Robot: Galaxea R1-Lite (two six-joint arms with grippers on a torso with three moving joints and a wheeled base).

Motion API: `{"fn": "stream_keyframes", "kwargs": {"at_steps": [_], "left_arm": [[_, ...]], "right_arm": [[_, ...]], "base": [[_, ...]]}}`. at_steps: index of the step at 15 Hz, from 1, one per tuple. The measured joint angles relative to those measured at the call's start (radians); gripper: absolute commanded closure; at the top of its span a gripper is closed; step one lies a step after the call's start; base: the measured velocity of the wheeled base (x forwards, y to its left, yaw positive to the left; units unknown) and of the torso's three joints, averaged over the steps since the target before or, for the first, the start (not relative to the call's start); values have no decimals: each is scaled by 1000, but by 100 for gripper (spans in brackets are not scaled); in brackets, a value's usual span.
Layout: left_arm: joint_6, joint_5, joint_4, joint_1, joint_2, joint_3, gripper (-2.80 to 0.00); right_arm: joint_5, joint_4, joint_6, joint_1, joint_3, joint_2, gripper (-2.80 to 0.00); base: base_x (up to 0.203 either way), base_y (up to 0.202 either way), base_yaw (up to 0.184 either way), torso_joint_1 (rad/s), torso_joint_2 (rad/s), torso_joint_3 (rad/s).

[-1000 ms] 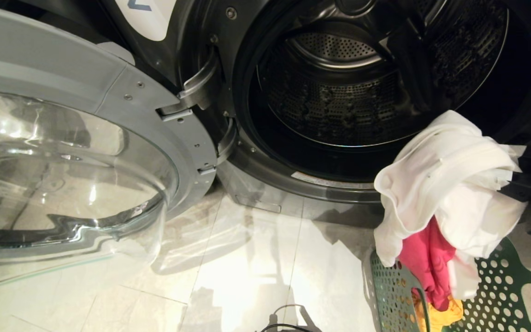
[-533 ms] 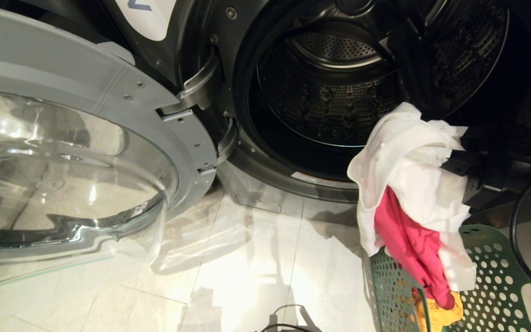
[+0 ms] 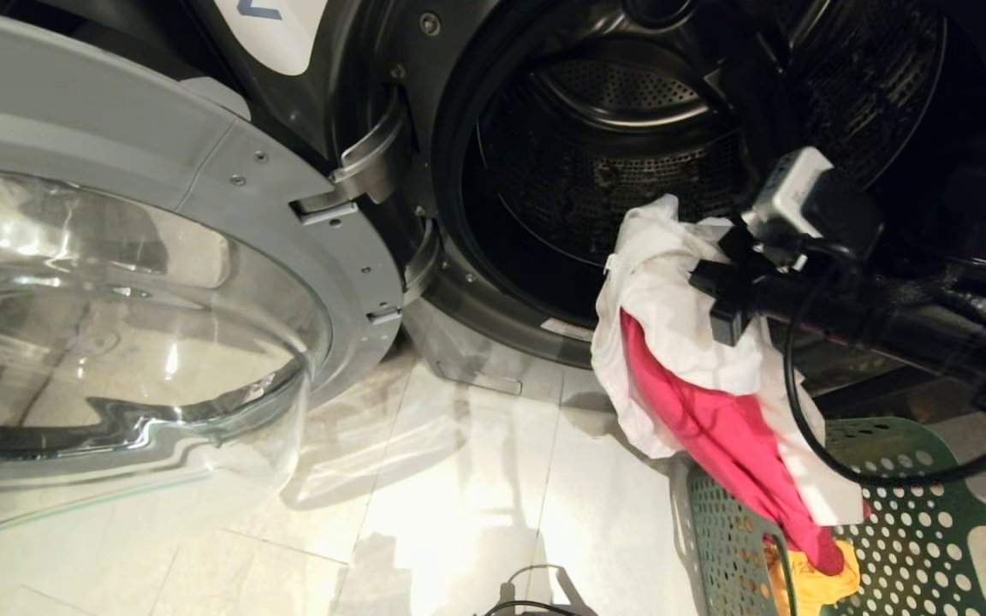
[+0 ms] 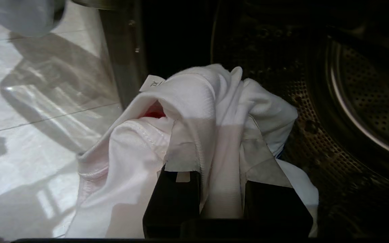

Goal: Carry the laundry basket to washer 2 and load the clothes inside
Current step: Place the clothes into the washing machine

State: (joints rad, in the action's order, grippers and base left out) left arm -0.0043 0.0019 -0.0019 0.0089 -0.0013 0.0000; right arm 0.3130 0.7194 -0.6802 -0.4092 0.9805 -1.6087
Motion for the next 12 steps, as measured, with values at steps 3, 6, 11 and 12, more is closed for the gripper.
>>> {"fn": "stream_keyframes", "kwargs": {"at_steps": [3, 6, 11, 12], "left_arm": [[0, 0, 0, 0, 0, 0, 0], [0, 0, 0, 0, 0, 0, 0], [0, 0, 0, 0, 0, 0, 0], [0, 0, 0, 0, 0, 0, 0]], "right_arm": [[-112, 88, -1, -40, 122, -102, 0], [-207, 237, -2, -67, 212, -194, 0], [-226, 281, -18, -70, 407, -325, 0], [-232, 288, -39, -64, 450, -350, 0]], "base": [[0, 0, 0, 0, 0, 0], [0, 0, 0, 0, 0, 0], [0, 0, 0, 0, 0, 0], [0, 0, 0, 0, 0, 0]]}}
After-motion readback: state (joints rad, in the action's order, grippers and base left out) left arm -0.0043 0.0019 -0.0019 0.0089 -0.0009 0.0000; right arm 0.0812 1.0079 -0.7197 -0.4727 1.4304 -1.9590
